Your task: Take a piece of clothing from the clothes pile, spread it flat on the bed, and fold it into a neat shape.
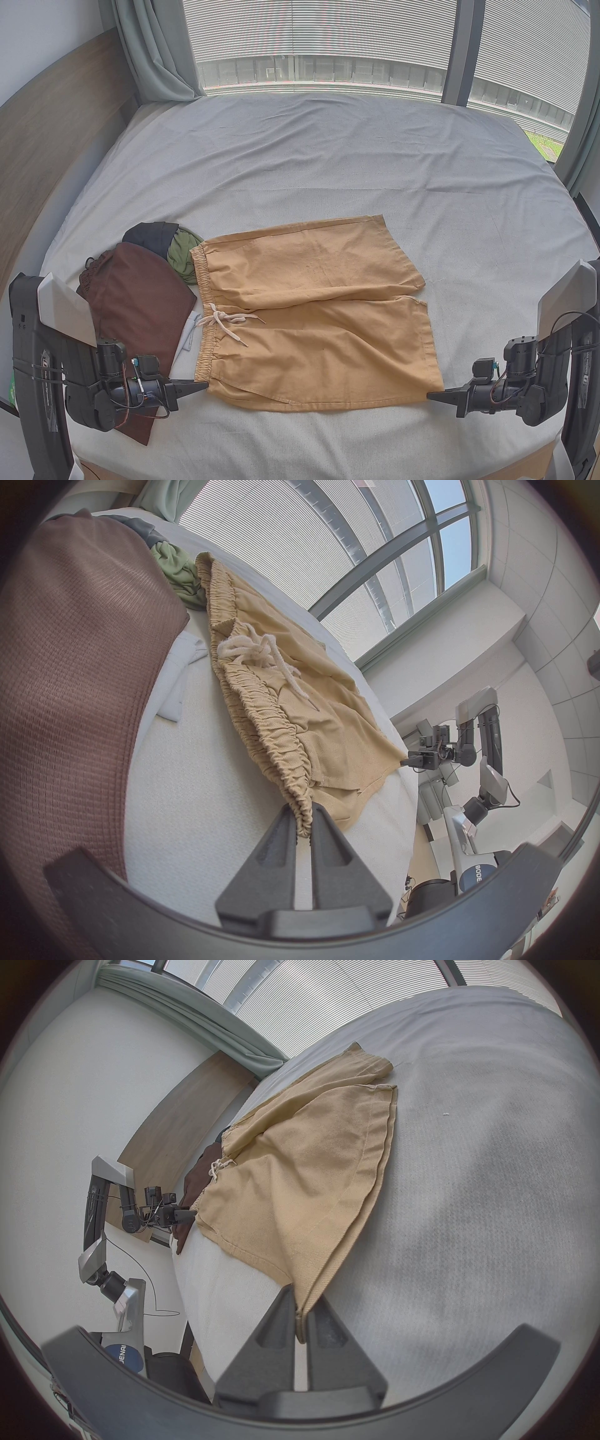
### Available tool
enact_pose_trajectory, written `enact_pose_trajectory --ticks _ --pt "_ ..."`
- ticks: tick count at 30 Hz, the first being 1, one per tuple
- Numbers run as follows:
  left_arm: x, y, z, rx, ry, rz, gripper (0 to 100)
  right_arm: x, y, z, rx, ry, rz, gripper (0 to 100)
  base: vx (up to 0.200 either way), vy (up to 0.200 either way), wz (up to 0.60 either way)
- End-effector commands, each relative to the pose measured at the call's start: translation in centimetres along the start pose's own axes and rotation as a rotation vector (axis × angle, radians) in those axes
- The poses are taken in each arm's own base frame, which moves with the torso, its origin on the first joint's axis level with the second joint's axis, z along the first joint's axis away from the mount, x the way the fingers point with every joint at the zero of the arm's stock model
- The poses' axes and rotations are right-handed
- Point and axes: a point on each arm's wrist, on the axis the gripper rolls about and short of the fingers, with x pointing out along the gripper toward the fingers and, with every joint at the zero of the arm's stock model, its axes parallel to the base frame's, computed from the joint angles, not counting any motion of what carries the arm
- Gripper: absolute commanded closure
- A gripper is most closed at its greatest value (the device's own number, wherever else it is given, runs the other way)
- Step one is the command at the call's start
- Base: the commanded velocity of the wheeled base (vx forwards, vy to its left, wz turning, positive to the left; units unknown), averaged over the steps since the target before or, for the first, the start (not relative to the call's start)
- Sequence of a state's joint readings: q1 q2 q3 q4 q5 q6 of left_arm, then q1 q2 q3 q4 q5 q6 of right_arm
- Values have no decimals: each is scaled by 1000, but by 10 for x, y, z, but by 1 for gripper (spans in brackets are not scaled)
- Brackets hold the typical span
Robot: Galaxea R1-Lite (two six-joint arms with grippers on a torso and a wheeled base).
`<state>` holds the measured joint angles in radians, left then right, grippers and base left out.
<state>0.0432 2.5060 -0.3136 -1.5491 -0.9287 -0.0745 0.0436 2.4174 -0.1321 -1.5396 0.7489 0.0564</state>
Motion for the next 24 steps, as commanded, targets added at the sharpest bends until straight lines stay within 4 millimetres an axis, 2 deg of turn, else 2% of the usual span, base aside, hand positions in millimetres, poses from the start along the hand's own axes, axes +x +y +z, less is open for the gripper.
enact_pose_trajectory --ticks 1,9,15,24 --pt "-3 1 3 6 -14 -13 100 -4 4 -4 12 20 0 100 0 0 0" --pt "-15 -4 4 -44 -18 -24 100 -5 4 -6 -26 24 -2 100 0 0 0" --pt "-22 -16 -9 -121 28 -48 100 -11 8 -14 -72 57 -4 100 0 0 0" --pt "-32 -21 -19 -111 47 -58 100 -16 12 -20 -95 82 -1 100 0 0 0"
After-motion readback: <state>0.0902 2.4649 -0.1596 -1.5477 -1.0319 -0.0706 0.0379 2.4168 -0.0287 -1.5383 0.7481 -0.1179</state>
